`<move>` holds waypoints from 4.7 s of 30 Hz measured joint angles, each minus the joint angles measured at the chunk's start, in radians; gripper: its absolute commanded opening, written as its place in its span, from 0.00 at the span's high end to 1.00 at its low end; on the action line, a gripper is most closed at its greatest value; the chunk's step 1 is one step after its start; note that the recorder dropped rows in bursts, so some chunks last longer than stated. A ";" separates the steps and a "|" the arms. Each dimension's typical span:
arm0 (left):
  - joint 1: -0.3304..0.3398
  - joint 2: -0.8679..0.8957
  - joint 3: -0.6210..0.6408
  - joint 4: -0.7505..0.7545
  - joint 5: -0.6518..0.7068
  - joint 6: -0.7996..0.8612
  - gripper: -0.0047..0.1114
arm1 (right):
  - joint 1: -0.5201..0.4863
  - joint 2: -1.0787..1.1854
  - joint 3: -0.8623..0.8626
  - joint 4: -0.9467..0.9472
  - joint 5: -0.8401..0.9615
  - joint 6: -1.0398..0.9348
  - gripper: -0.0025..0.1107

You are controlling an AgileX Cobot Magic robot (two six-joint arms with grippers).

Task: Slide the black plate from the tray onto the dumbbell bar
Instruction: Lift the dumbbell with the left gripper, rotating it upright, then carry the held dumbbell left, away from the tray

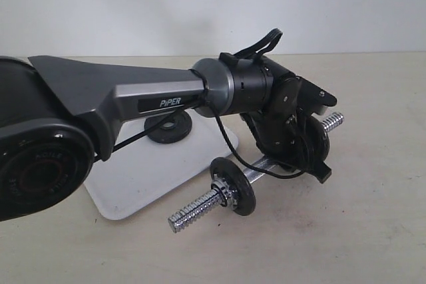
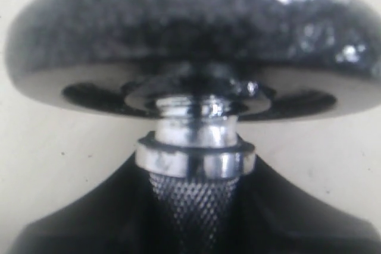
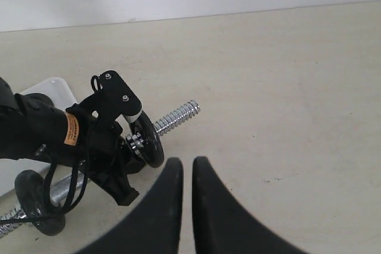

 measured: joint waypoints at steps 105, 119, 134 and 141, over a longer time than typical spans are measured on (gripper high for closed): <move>0.130 -0.504 0.920 0.178 -0.473 -0.045 0.92 | 0.000 0.000 0.001 -0.008 0.078 -0.015 0.94; 0.134 -0.551 0.986 0.201 -0.559 -0.050 0.92 | 0.000 0.000 0.001 0.008 0.079 -0.015 0.94; 0.270 -0.553 0.993 0.197 -0.575 -0.059 0.92 | 0.000 0.000 0.001 0.010 0.115 -0.015 0.94; 0.316 -0.555 0.993 0.220 -0.534 -0.057 0.92 | 0.000 0.000 0.001 0.010 0.115 -0.015 0.94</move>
